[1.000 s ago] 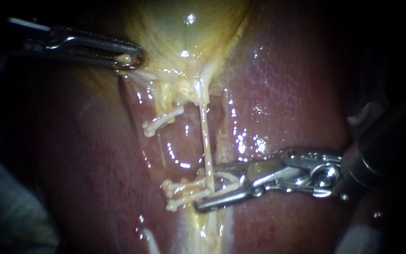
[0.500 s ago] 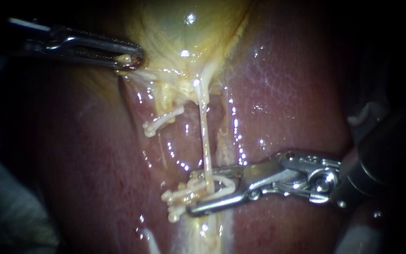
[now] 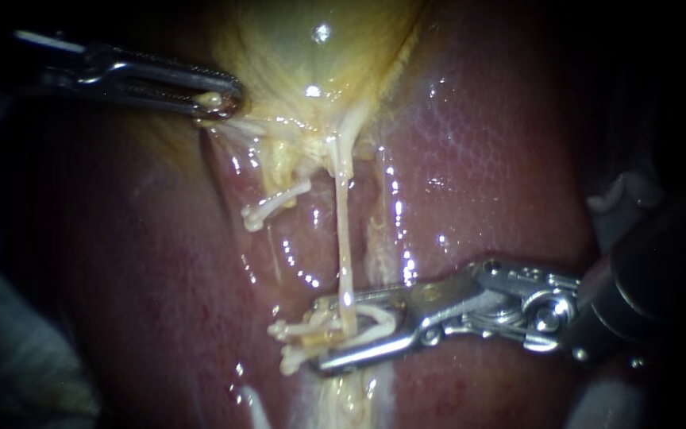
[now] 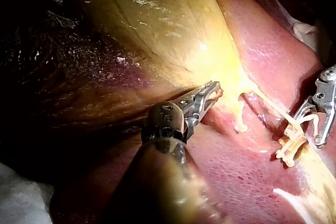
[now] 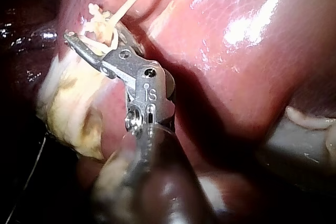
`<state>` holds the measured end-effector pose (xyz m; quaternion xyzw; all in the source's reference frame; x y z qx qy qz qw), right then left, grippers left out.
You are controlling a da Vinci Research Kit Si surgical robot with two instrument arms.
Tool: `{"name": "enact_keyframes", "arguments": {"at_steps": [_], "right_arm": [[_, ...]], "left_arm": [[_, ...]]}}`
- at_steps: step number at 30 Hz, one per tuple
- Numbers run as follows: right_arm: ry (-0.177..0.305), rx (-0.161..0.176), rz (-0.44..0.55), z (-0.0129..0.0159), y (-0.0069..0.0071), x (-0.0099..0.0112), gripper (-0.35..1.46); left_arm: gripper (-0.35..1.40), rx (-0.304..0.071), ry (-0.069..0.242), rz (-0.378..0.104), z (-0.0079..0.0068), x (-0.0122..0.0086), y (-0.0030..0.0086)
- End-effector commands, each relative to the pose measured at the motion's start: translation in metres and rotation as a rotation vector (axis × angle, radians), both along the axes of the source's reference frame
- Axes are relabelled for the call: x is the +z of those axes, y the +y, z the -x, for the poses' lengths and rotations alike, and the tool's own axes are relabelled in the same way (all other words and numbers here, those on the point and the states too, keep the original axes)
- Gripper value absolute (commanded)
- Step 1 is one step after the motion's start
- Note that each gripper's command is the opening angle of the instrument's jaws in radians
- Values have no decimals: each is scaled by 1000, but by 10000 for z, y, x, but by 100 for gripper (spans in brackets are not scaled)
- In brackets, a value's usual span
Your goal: Clipping first clip right tube
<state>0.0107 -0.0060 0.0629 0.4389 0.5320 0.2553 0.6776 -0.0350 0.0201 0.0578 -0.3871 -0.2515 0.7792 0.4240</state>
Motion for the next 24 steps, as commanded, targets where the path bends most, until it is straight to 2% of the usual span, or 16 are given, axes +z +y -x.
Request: {"name": "enact_keyframes", "arguments": {"at_steps": [1, 7, 10, 13, 24], "right_arm": [[9, -4, -6, -1, 0, 0, 46], [49, -47, -16, -6, -1, 1, 44], [57, -37, -15, -10, -1, 1, 43], [54, -4, -13, -11, -1, 2, 43], [55, -1, -26, -11, -1, 2, 33]], "left_arm": [[-35, 0, 0, 0, 0, 0, 0], [-35, 0, 0, 0, 0, 0, 0], [-35, 0, 0, 0, 0, 0, 0], [-35, 0, 0, 0, 0, 0, 0], [-35, 0, 0, 0, 0, 0, 0]]}}
